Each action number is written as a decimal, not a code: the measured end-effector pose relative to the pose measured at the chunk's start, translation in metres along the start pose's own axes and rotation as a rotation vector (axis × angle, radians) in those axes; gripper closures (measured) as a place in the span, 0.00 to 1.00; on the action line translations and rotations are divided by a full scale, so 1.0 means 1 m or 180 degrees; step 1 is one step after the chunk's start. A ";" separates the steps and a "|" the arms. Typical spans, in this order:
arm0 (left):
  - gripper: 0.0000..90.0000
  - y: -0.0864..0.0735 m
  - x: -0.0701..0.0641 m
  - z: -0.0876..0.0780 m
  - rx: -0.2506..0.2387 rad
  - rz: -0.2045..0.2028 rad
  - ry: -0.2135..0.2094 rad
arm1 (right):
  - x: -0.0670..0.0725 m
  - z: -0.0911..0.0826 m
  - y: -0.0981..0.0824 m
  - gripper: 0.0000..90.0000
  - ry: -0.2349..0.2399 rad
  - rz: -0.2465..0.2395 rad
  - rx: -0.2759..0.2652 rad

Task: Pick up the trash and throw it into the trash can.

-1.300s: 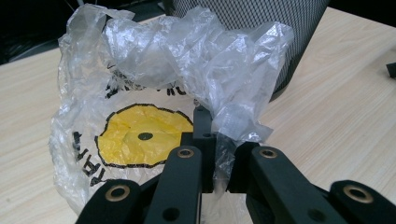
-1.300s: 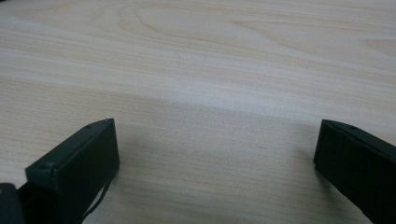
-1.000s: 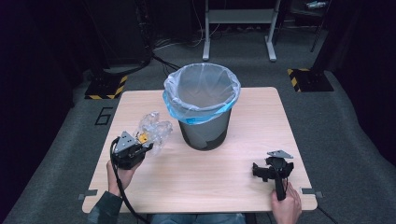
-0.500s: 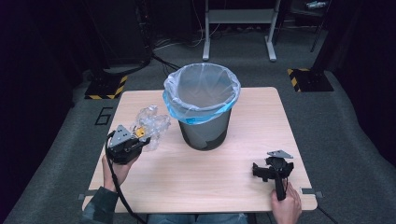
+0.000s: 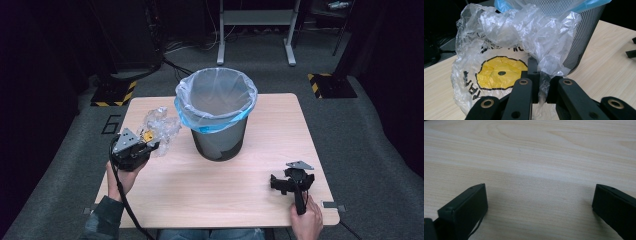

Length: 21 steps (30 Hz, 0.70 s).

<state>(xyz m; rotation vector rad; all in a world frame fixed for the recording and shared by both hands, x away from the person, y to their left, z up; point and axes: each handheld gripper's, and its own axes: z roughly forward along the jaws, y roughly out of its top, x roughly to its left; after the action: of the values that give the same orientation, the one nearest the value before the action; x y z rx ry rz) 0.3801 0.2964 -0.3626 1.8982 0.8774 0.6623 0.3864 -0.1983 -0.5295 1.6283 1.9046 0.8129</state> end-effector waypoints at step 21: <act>0.95 0.026 0.006 -0.019 -0.0109 0.0058 0.0078 | 0.000 0.000 0.000 0.00 -0.0001 0.0001 0.0001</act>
<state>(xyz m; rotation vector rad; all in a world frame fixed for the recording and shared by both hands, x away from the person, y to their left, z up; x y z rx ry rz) 0.3778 0.3020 -0.3304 1.8730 0.8600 0.7088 0.3864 -0.1983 -0.5295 1.6287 1.9044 0.8124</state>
